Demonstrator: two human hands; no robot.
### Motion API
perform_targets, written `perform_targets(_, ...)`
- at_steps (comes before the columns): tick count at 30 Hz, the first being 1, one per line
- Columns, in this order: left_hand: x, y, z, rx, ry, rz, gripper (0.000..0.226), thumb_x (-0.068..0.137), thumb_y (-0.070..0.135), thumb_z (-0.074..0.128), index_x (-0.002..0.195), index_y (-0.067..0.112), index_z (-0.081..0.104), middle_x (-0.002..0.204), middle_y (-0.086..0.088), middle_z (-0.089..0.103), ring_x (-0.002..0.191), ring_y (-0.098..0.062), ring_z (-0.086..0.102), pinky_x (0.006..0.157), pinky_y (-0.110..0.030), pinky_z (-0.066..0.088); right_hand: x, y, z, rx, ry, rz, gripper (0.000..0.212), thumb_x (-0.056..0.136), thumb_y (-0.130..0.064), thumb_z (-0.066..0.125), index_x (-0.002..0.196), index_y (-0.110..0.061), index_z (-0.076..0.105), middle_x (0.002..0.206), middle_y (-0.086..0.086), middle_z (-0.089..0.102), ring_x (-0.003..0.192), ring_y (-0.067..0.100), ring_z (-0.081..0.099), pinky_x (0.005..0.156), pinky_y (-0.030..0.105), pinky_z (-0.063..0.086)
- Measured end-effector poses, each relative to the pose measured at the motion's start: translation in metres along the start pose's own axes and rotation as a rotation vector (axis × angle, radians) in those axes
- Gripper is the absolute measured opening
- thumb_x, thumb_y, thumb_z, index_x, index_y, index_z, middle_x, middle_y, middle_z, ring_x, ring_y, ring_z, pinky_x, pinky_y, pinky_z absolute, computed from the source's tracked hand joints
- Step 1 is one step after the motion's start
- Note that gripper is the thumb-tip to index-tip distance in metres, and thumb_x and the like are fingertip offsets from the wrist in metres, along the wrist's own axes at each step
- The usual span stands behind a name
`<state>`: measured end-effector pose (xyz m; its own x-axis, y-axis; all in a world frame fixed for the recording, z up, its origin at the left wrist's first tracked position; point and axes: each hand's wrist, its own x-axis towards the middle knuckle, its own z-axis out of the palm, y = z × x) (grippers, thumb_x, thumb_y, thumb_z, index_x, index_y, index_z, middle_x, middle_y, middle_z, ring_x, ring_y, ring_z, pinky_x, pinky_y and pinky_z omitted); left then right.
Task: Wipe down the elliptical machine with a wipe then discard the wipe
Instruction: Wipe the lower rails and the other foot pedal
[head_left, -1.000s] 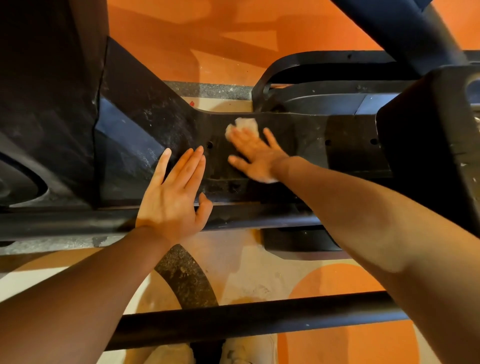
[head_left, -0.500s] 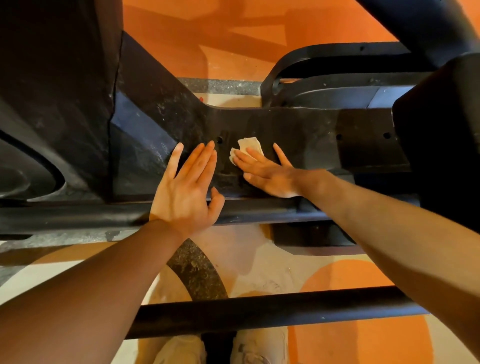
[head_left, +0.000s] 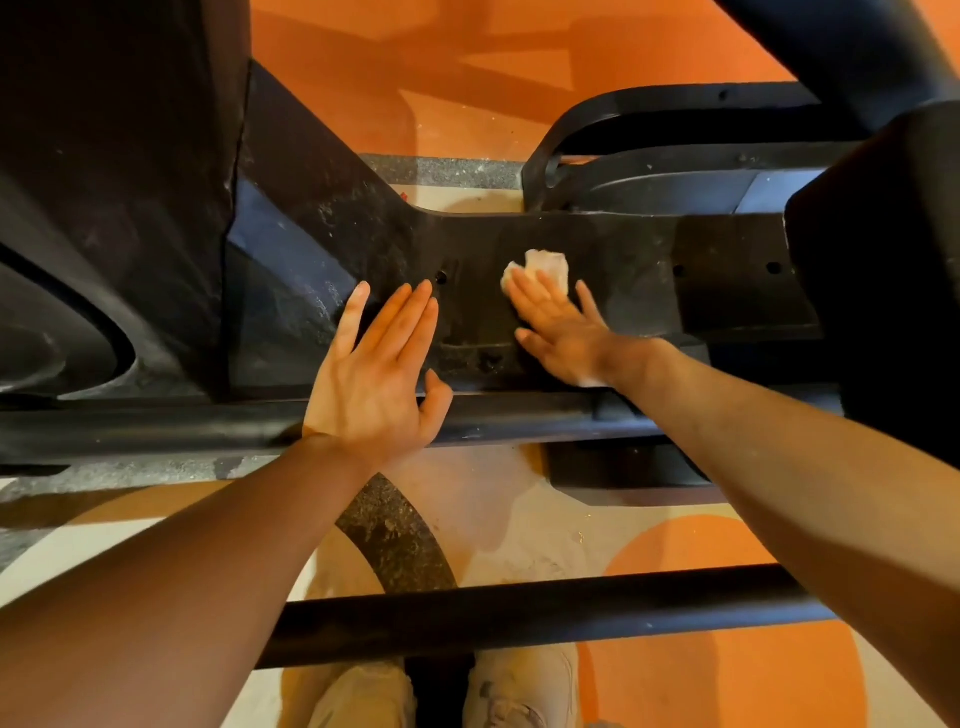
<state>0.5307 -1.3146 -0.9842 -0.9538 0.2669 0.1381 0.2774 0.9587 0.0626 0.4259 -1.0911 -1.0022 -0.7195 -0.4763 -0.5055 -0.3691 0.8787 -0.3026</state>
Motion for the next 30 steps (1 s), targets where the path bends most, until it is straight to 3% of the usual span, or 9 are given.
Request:
perform_targets(4, 0.0, 0.001, -0.001, -0.016, 0.013, 0.002, 0.061, 0.093, 0.031, 0.037, 0.144, -0.002, 0.045, 0.153, -0.016, 0.04, 0.143, -0.028, 0.037, 0.122, -0.053, 0.013, -0.004, -0.003, 0.004, -0.006, -0.088, -0.096, 0.06, 0.107, -0.024, 0.028, 0.155, -0.034, -0.008, 0.161, -0.015, -0.017, 0.147, 0.01, -0.02, 0.113, 0.043, -0.023)
perform_targets(7, 0.0, 0.001, -0.002, -0.006, 0.015, 0.009, 0.061, 0.093, 0.031, 0.037, 0.144, -0.001, 0.044, 0.154, -0.016, 0.039, 0.144, -0.027, 0.037, 0.122, -0.053, 0.012, 0.0, 0.004, 0.005, -0.004, -0.055, -0.174, 0.068, 0.104, -0.004, 0.034, 0.155, -0.033, 0.001, 0.163, -0.013, -0.007, 0.149, 0.013, -0.013, 0.115, 0.041, -0.018)
perform_targets(12, 0.0, 0.002, -0.003, 0.063, -0.08, -0.023, 0.066, 0.094, 0.037, 0.029, 0.15, 0.003, 0.036, 0.16, -0.012, 0.03, 0.148, -0.023, 0.027, 0.124, -0.048, 0.005, 0.005, 0.013, 0.014, 0.068, 0.07, -0.18, 0.079, 0.094, 0.014, 0.042, 0.151, -0.038, 0.026, 0.162, -0.005, 0.019, 0.149, 0.026, 0.016, 0.122, 0.045, 0.016)
perform_targets(17, 0.002, 0.005, -0.006, 0.138, -0.186, -0.091, 0.072, 0.095, 0.045, 0.006, 0.158, 0.01, 0.01, 0.166, -0.005, 0.004, 0.153, -0.017, 0.002, 0.123, -0.043, -0.008, -0.013, -0.005, 0.0, 0.099, 0.102, -0.038, 0.039, 0.099, -0.016, 0.049, 0.137, -0.019, 0.056, 0.143, 0.009, 0.051, 0.133, 0.029, 0.046, 0.114, 0.04, 0.032)
perform_targets(19, 0.002, 0.007, -0.009, 0.171, -0.201, -0.106, 0.067, 0.099, 0.042, 0.004, 0.158, 0.01, 0.004, 0.166, -0.006, -0.002, 0.153, -0.018, -0.003, 0.123, -0.042, -0.008, -0.03, -0.014, -0.005, 0.046, 0.16, -0.026, 0.034, 0.093, -0.041, 0.057, 0.12, -0.022, 0.065, 0.12, 0.007, 0.062, 0.11, 0.028, 0.058, 0.103, 0.041, 0.042)
perform_targets(22, -0.002, 0.015, -0.022, 0.189, -0.203, -0.167, 0.062, 0.103, 0.038, 0.007, 0.158, 0.01, 0.004, 0.166, -0.007, -0.003, 0.153, -0.02, -0.003, 0.123, -0.042, -0.006, -0.056, -0.02, -0.003, 0.009, 0.236, -0.069, 0.021, 0.087, -0.051, 0.059, 0.092, -0.033, 0.068, 0.111, 0.007, 0.066, 0.101, 0.027, 0.061, 0.1, 0.045, 0.045)
perform_targets(24, -0.009, 0.023, -0.036, 0.13, -0.205, -0.212, 0.06, 0.104, 0.038, 0.009, 0.157, 0.01, 0.009, 0.166, -0.007, 0.003, 0.153, -0.02, 0.001, 0.124, -0.042, -0.003, -0.072, -0.026, -0.005, 0.023, 0.227, -0.063, 0.018, 0.092, -0.044, 0.057, 0.102, -0.033, 0.068, 0.118, 0.008, 0.064, 0.108, 0.028, 0.059, 0.104, 0.041, 0.042)
perform_targets(27, -0.027, 0.032, -0.058, 0.136, -0.228, -0.18, 0.059, 0.105, 0.038, 0.012, 0.157, 0.01, 0.013, 0.166, -0.007, 0.008, 0.153, -0.02, 0.004, 0.123, -0.042, -0.002, -0.098, -0.038, -0.014, 0.121, 0.129, 0.009, 0.037, 0.101, -0.016, 0.047, 0.137, -0.025, 0.053, 0.139, 0.012, 0.051, 0.122, 0.031, 0.051, 0.106, 0.03, 0.034)
perform_targets(30, -0.043, 0.036, -0.081, 0.161, -0.211, -0.145, 0.057, 0.106, 0.037, 0.016, 0.156, 0.01, 0.018, 0.165, -0.007, 0.013, 0.152, -0.021, 0.01, 0.123, -0.042, 0.003, -0.125, -0.051, -0.027, 0.052, 0.197, -0.012, 0.049, 0.097, 0.003, 0.045, 0.141, -0.018, 0.051, 0.143, 0.013, 0.049, 0.128, 0.033, 0.049, 0.109, 0.03, 0.033)
